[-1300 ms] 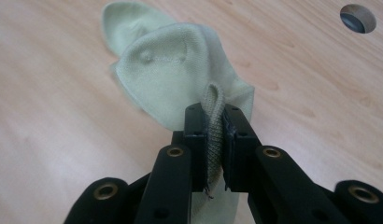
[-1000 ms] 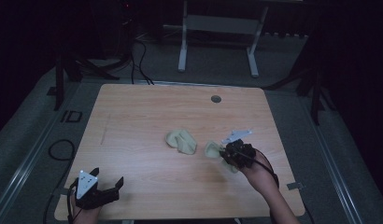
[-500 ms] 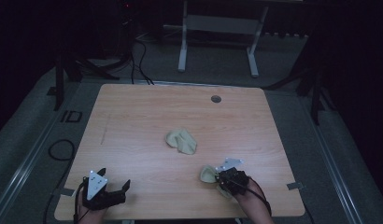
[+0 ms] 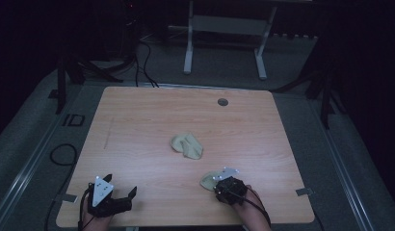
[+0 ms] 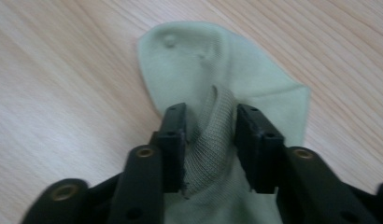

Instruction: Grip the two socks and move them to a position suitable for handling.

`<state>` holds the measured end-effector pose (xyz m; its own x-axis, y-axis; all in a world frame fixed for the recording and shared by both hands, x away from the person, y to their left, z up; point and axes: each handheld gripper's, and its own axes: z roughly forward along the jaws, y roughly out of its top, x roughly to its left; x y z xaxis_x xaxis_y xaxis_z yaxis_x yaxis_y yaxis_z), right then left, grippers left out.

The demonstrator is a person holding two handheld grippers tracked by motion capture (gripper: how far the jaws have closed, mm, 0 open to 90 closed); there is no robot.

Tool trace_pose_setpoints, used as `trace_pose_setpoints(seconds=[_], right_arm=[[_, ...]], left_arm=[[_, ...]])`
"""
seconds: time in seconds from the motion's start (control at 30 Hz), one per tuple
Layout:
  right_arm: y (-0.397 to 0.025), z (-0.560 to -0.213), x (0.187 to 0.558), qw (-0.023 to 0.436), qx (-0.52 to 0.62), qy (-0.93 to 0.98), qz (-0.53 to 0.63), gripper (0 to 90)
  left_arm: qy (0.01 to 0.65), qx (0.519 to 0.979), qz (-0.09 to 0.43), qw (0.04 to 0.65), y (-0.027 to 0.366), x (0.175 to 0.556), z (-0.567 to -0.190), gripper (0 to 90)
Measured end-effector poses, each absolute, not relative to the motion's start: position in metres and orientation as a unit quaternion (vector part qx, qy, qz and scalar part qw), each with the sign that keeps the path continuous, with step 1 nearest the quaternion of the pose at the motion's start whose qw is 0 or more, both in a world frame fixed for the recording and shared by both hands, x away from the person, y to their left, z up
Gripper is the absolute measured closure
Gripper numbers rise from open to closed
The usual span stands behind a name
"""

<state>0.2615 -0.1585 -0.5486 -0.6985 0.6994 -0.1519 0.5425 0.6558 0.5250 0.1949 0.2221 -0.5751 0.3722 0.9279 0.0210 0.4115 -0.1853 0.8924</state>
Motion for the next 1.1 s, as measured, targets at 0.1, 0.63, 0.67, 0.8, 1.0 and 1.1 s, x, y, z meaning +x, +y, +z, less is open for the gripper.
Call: trace_pose_setpoints(seconds=[0.1,0.63,0.67,0.8,1.0,1.1], right_arm=[[-0.156,-0.548,0.265,0.159,0.35,0.894,0.23,51.9],[-0.181,-0.517,0.257,0.158,0.356,0.878,0.279,50.9],[-0.182,-0.518,0.257,0.157,0.357,0.878,0.278,53.6],[-0.186,-0.52,0.254,0.15,0.352,0.883,0.274,58.0],[-0.182,-0.525,0.249,0.14,0.337,0.889,0.276,59.8],[-0.178,-0.529,0.246,0.135,0.327,0.895,0.271,60.1]], left_arm=[[0.468,0.711,0.292,0.436,0.214,0.195,-0.574,2.3],[0.326,0.81,0.181,0.452,0.115,0.203,-0.545,28.5],[0.313,0.813,0.188,0.453,0.108,0.204,-0.544,38.3],[0.285,0.826,0.173,0.455,0.083,0.216,-0.542,62.7],[0.261,0.849,0.146,0.436,0.053,0.239,-0.54,87.5],[0.238,0.872,0.129,0.409,0.029,0.259,-0.545,89.1]])
